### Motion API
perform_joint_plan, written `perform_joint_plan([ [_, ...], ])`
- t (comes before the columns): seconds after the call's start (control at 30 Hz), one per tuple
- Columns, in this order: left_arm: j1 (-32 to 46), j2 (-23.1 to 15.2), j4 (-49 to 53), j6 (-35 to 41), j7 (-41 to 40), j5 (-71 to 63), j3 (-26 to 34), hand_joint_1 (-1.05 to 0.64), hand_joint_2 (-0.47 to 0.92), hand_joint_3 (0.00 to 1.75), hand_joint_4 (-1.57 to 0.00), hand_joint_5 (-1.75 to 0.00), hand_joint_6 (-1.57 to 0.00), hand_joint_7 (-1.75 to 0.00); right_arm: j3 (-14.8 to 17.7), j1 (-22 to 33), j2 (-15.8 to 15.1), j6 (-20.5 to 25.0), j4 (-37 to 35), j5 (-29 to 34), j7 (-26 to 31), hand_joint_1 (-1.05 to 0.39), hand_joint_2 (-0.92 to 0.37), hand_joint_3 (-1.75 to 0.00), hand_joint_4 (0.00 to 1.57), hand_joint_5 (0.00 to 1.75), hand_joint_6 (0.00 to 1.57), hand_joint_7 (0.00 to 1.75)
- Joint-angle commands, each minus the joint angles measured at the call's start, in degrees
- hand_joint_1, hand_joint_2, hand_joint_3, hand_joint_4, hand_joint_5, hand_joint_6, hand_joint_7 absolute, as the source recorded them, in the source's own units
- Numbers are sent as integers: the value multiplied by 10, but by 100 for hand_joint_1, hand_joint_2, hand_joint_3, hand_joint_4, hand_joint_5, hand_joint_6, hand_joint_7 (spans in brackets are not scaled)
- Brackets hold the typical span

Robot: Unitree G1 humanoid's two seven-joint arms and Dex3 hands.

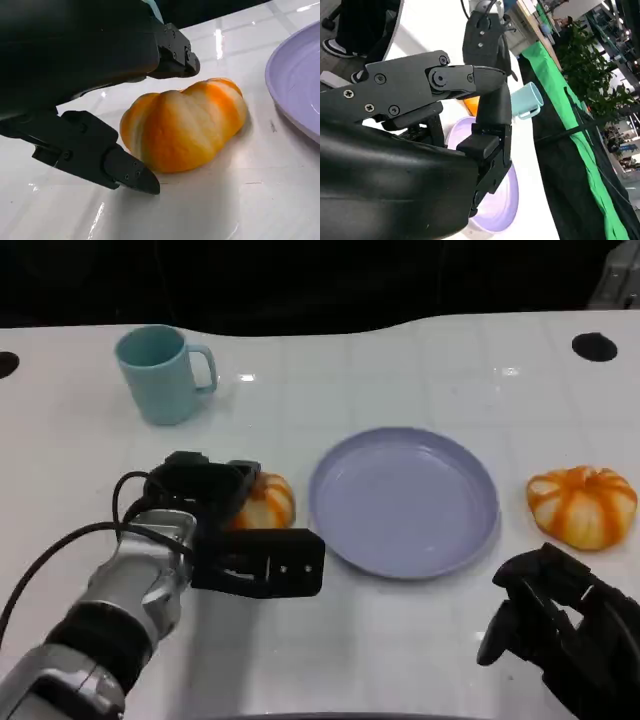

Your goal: Grasp the bread from the table and place it into the plate.

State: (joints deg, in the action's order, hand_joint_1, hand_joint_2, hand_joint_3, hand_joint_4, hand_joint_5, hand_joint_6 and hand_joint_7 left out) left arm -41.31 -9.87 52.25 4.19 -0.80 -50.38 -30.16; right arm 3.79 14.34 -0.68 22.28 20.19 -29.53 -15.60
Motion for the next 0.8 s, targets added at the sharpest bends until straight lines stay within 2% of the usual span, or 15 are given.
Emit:
perform_joint_plan([
  [0.03,-29,6,54,-22,-44,12,-9,-29,75,0,0,-17,-15,0,5,4,-6,-4,6,-3,1,-47,-92,-29,57,175,51,136],
  [0.53,-70,17,138,-71,-59,45,-30,-30,73,0,0,-13,-15,0,6,7,-6,-6,5,-7,-7,-45,-92,-27,57,174,51,135],
  [0.67,-86,13,167,-108,-22,59,-27,-25,77,1,-4,-14,-18,-1,7,8,-5,-6,6,-6,-5,-46,-92,-27,58,174,52,135],
  [0.73,-92,10,180,-120,-14,66,-27,-21,82,2,-25,-14,-30,-2,6,9,-5,-7,7,-5,-5,-45,-92,-27,57,173,51,135],
  [0.77,-92,9,185,-127,-18,69,-25,-20,83,1,-29,-13,-33,-2,6,10,-6,-7,8,-4,-5,-45,-92,-27,57,173,51,135],
  [0.8,-93,9,189,-133,-21,74,-22,-21,87,2,-40,-13,-43,-4,6,10,-6,-7,8,-4,-4,-46,-92,-27,57,173,51,135],
])
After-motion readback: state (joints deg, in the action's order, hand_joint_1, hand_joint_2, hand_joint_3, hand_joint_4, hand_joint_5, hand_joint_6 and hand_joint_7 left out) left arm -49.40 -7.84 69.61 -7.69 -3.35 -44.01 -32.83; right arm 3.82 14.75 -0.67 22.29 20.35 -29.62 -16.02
